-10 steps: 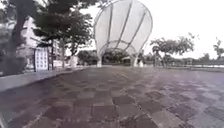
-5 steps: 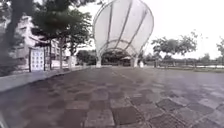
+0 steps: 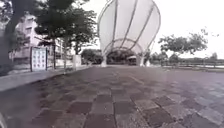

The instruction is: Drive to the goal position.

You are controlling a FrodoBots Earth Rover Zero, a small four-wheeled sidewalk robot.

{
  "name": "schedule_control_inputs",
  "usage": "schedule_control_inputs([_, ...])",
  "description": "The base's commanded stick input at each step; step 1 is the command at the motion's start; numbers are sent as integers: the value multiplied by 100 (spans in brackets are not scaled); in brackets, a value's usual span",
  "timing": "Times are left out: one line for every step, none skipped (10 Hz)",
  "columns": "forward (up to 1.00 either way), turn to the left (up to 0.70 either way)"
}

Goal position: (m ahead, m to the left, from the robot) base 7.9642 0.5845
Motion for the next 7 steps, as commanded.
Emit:
schedule_control_inputs([100, 0])
schedule_control_inputs([100, 0])
schedule_control_inputs([100, 0])
schedule_control_inputs([100, 0])
schedule_control_inputs([100, 0])
schedule_control_inputs([100, 0])
schedule_control_inputs([100, 0])
